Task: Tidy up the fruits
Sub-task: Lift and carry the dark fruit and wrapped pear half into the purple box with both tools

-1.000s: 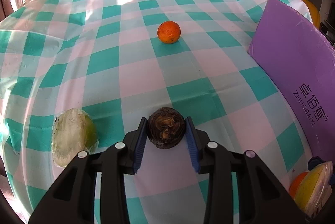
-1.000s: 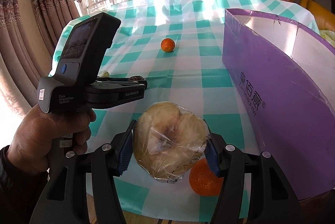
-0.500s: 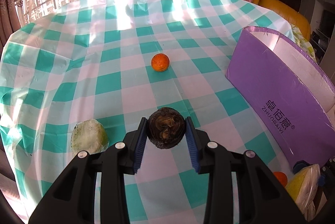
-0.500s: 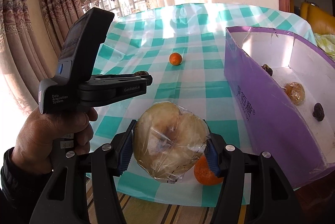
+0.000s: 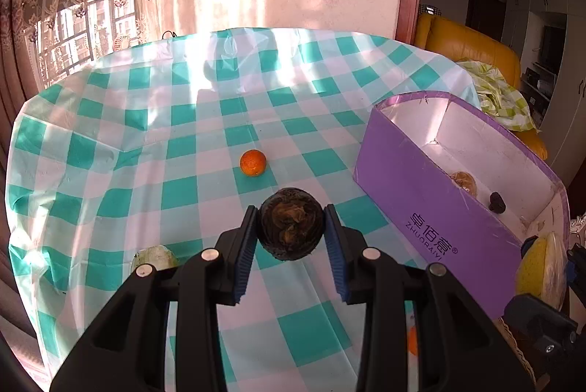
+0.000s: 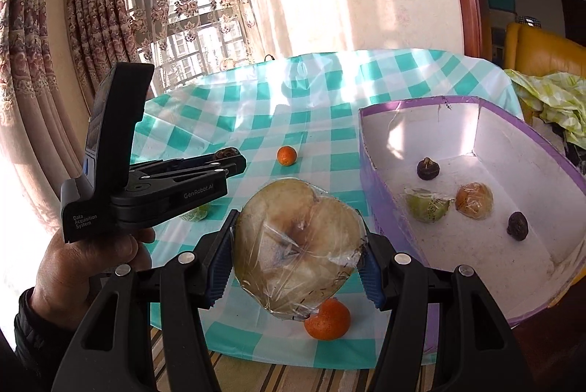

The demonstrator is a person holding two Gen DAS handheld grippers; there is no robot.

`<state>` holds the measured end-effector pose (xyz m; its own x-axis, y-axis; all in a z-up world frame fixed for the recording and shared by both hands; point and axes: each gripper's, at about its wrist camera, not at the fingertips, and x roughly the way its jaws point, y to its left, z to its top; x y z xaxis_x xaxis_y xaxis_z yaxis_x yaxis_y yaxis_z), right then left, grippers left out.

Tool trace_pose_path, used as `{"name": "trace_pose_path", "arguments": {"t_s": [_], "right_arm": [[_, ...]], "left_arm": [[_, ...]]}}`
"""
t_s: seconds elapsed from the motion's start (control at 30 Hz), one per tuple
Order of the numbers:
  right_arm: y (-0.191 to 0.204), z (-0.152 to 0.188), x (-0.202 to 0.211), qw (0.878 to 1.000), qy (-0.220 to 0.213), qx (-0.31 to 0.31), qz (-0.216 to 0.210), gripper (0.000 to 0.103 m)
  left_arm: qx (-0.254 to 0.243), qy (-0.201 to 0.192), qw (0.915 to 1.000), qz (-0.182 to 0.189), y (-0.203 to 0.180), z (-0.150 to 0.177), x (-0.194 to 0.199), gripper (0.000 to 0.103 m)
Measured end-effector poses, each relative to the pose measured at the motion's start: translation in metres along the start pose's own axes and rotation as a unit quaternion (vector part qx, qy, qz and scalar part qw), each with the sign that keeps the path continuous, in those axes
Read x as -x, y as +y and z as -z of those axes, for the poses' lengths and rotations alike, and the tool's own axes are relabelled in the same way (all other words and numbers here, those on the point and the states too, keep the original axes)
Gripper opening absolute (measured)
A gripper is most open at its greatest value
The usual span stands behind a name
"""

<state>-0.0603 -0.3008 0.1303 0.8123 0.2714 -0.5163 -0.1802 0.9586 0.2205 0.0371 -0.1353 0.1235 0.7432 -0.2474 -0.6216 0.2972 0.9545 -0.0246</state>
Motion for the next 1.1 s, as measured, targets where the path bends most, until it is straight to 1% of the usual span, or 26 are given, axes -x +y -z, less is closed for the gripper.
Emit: {"name": "trace_pose_path", "arguments": {"t_s": [0.23,0.47,0.67,0.83,0.93,1.03,1.1], "right_arm": [[-0.044,-0.010,0.010,0.999,-0.014,-0.034,0.037,0.058],[-0.083,-0.010,0.014,0.996,-0.016,-0.060,0.070,0.058],[-0.114,-0.012,0.014,0.992,-0.015,-0.069,0.101,0.058],[-0.135,-0.019,0.009,0.991,-0.004,-0.061,0.121,0.058],[-0.144,-0.025,0.005,0.990,0.006,-0.053,0.129,0.058],[-0.153,-0.030,-0.001,0.990,0.015,-0.044,0.137,0.058],[-0.157,-0.034,-0.009,0.990,0.033,-0.032,0.136,0.058]], "left_arm": [[-0.028,-0.017,0.9992,0.023,-0.028,-0.007,0.012,0.036],[-0.055,-0.018,0.9971,0.049,-0.056,-0.008,0.013,0.036],[-0.083,-0.016,0.9938,0.072,-0.085,-0.010,0.011,0.036],[-0.107,-0.015,0.9894,0.097,-0.114,-0.017,0.008,0.036],[-0.123,-0.007,0.9861,0.112,-0.131,-0.020,0.003,0.036],[-0.143,0.010,0.9817,0.126,-0.149,-0.020,-0.006,0.036],[-0.156,0.023,0.9793,0.128,-0.160,-0.021,-0.013,0.036]]}}
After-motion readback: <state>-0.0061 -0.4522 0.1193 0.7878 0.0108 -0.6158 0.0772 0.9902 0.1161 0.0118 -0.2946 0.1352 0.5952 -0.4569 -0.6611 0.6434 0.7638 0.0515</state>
